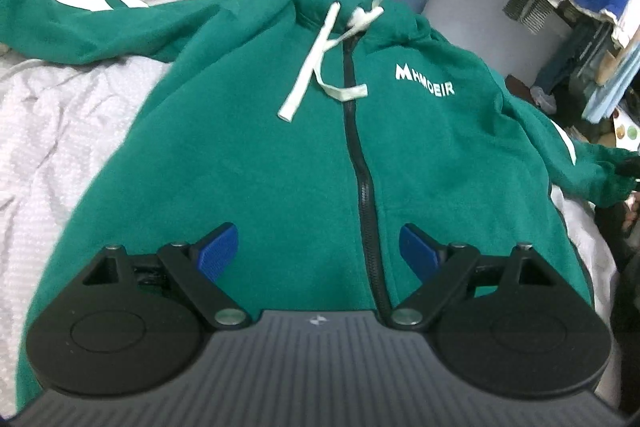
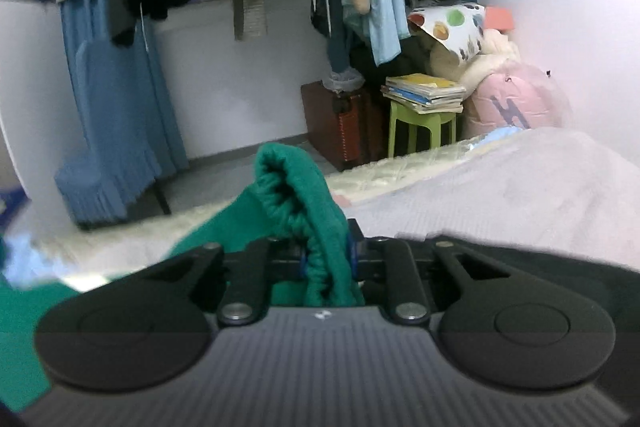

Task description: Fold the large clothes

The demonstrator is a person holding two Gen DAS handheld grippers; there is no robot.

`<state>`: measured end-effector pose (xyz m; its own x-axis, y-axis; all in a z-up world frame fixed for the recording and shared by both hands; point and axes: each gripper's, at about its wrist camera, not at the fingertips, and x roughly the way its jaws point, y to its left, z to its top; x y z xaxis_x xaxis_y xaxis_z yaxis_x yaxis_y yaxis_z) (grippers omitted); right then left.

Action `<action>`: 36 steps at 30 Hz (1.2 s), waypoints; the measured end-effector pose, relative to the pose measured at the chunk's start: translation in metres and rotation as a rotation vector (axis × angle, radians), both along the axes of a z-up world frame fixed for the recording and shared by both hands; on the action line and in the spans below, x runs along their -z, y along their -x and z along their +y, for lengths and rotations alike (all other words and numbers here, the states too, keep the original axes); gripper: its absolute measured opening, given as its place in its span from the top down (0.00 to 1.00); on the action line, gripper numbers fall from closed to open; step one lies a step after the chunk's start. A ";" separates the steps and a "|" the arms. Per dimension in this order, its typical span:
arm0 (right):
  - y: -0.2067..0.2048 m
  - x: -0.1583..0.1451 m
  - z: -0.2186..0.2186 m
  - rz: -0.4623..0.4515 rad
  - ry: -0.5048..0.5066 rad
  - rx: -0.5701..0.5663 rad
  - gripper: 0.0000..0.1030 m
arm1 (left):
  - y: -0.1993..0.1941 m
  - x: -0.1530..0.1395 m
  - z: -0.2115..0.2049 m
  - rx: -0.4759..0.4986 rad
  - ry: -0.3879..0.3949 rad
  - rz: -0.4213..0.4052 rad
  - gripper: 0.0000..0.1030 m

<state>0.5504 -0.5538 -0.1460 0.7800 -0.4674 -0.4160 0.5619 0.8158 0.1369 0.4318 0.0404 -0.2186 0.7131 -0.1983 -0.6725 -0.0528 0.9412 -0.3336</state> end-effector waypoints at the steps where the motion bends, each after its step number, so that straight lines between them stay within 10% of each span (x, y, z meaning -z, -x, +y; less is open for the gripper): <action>1: 0.004 -0.013 0.000 -0.006 -0.009 -0.007 0.80 | 0.001 -0.002 0.003 -0.005 0.006 -0.002 0.12; 11: 0.048 -0.174 0.089 0.010 0.040 -0.187 0.80 | 0.025 -0.022 0.033 -0.076 -0.030 -0.052 0.12; 19: 0.077 -0.235 0.215 -0.012 0.015 -0.423 0.80 | 0.051 -0.042 0.047 -0.068 0.007 -0.125 0.12; 26: 0.075 -0.226 0.352 0.009 0.000 -0.666 0.80 | 0.070 -0.055 0.081 -0.133 0.085 -0.170 0.12; 36: 0.049 -0.094 0.513 0.186 -0.031 -0.946 0.78 | 0.075 -0.061 0.140 -0.283 0.177 -0.201 0.12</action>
<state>0.5013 -0.0410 -0.0516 0.7489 0.3342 -0.5723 -0.3114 0.9397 0.1412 0.3566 0.1803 -0.1579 0.8703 -0.0749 -0.4867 -0.2195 0.8258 -0.5196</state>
